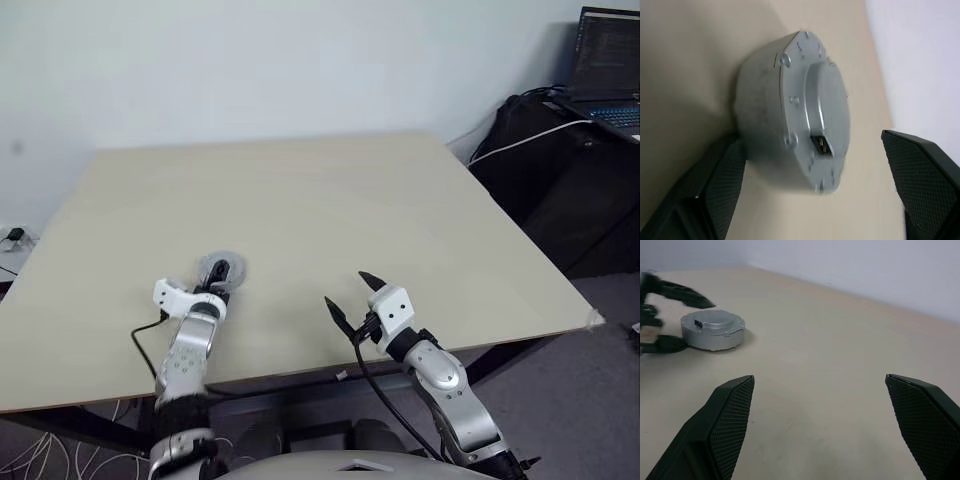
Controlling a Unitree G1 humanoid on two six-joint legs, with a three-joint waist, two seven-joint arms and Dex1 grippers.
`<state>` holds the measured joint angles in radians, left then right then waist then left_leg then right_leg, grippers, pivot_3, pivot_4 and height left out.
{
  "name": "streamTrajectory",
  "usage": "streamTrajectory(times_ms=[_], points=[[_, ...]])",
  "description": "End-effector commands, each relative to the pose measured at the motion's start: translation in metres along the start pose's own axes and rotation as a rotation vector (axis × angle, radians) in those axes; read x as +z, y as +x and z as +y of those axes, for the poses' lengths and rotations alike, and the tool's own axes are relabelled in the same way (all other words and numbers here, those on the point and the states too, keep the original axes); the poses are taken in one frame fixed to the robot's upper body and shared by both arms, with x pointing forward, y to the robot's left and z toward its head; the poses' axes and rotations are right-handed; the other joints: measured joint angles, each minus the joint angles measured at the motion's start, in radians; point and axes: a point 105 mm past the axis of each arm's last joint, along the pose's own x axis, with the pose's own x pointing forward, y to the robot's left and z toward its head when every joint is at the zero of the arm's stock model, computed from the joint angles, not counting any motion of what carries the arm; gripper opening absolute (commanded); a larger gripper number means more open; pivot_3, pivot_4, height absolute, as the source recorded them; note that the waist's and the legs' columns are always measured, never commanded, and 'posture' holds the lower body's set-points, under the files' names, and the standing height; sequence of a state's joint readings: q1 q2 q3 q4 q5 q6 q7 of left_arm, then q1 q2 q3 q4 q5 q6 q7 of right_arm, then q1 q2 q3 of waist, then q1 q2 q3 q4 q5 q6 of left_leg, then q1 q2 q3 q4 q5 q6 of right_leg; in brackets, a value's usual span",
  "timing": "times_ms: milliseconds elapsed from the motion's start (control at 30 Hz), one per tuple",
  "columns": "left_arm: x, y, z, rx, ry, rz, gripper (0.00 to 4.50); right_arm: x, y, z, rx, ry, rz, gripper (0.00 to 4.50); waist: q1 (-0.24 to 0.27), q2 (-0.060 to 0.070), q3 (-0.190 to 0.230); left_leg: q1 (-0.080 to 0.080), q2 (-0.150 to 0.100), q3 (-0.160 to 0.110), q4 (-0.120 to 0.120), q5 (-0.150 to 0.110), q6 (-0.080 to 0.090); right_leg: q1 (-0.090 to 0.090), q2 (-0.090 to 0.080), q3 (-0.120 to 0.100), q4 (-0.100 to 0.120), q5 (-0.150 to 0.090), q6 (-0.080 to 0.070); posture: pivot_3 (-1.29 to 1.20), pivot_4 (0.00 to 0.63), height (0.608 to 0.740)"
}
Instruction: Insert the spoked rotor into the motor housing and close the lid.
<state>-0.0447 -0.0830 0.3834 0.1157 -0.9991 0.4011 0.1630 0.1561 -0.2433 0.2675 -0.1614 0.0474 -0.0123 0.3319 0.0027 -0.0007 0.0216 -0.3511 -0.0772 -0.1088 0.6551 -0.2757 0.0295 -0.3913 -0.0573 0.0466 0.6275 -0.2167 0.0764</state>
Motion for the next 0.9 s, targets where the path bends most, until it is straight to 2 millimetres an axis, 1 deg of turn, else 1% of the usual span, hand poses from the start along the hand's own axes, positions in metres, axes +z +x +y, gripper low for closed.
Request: streamTrajectory(times_ms=[33, 133, 200, 267, 367, 433, 500, 533, 633, 733, 900], points=[[-0.057, -0.018, 0.019, 0.102, -0.109, 0.150, 4.47, 0.010, 0.003, -0.003, -0.002, 0.013, -0.035, 4.50, 0.000, 0.005, -0.004, 0.002, 0.000, 0.000, 0.000, -0.001, 0.000, 0.002, 0.000, 0.000, 0.000, -0.003, 0.000, 0.00, 0.000, 0.740], [-0.054, -0.030, 0.015, 0.084, -0.092, 0.152, 4.47, 0.011, 0.003, -0.004, -0.008, 0.034, -0.037, 4.50, -0.001, 0.006, -0.005, 0.009, 0.000, 0.000, 0.000, -0.006, -0.004, 0.010, -0.001, 0.000, 0.000, -0.009, -0.001, 0.00, 0.000, 0.740], [-0.047, -0.038, 0.003, 0.013, 0.035, 0.138, 4.47, 0.011, 0.001, -0.007, -0.034, 0.059, -0.046, 4.50, -0.001, 0.006, -0.005, 0.010, 0.000, 0.000, 0.000, -0.006, -0.004, 0.011, -0.002, -0.001, 0.000, -0.010, -0.001, 0.00, 0.000, 0.740], [-0.037, -0.048, -0.012, -0.081, 0.244, 0.081, 4.47, 0.011, -0.002, -0.011, -0.072, 0.078, -0.055, 4.50, 0.000, 0.006, -0.004, 0.009, 0.000, 0.000, 0.000, -0.006, -0.004, 0.010, -0.002, -0.001, 0.000, -0.010, 0.000, 0.00, 0.000, 0.740], [-0.026, -0.057, -0.025, -0.165, 0.491, -0.028, 4.47, 0.007, -0.007, -0.016, -0.126, 0.064, -0.059, 4.50, 0.006, 0.005, -0.001, 0.007, -0.002, 0.000, 0.000, -0.008, -0.002, 0.010, -0.003, 0.000, -0.001, -0.011, 0.000, 0.00, 0.000, 0.740], [-0.018, -0.061, -0.030, -0.199, 0.670, -0.123, 4.47, 0.002, -0.012, -0.020, -0.169, 0.038, -0.055, 4.50, 0.014, 0.005, 0.000, 0.006, -0.002, 0.000, 0.000, -0.007, -0.003, 0.008, -0.003, -0.001, -0.001, -0.011, 0.000, 0.00, 0.000, 0.740], [-0.013, -0.064, -0.031, -0.207, 0.861, -0.211, 4.47, -0.002, -0.017, -0.024, -0.219, 0.023, -0.048, 4.50, 0.016, 0.006, 0.001, 0.006, -0.001, -0.001, -0.001, -0.007, -0.004, 0.007, -0.003, -0.002, 0.000, -0.012, -0.001, 0.00, 0.000, 0.740], [-0.011, -0.066, -0.031, -0.212, 0.921, -0.246, 4.47, -0.004, -0.019, -0.027, -0.247, 0.015, -0.046, 4.50, 0.017, 0.007, 0.001, 0.006, 0.000, -0.001, -0.002, -0.007, -0.004, 0.007, -0.003, -0.001, 0.000, -0.012, -0.001, 0.00, 0.000, 0.740], [-0.004, -0.071, -0.027, -0.187, 0.969, -0.360, 4.47, -0.009, -0.026, -0.032, -0.308, 0.003, -0.036, 4.50, 0.017, 0.008, 0.001, 0.006, -0.001, 0.000, -0.004, -0.007, -0.004, 0.006, -0.004, -0.001, -0.001, -0.012, -0.002, 0.00, 0.000, 0.740], [-0.003, -0.076, -0.027, -0.192, 1.098, -0.457, 4.47, -0.014, -0.034, -0.036, -0.369, -0.021, -0.024, 4.50, 0.021, 0.008, 0.001, 0.003, -0.001, 0.000, -0.004, -0.007, -0.004, 0.003, -0.004, -0.001, -0.001, -0.012, -0.001, 0.00, 0.000, 0.740], [-0.009, -0.080, -0.026, -0.202, 1.186, -0.515, 4.47, -0.020, -0.045, -0.042, -0.457, -0.021, -0.014, 4.50, 0.027, 0.008, 0.001, 0.001, -0.001, 0.000, -0.005, -0.007, -0.004, 0.001, -0.004, -0.001, 0.000, -0.012, -0.002, 0.00, 0.000, 0.740]])
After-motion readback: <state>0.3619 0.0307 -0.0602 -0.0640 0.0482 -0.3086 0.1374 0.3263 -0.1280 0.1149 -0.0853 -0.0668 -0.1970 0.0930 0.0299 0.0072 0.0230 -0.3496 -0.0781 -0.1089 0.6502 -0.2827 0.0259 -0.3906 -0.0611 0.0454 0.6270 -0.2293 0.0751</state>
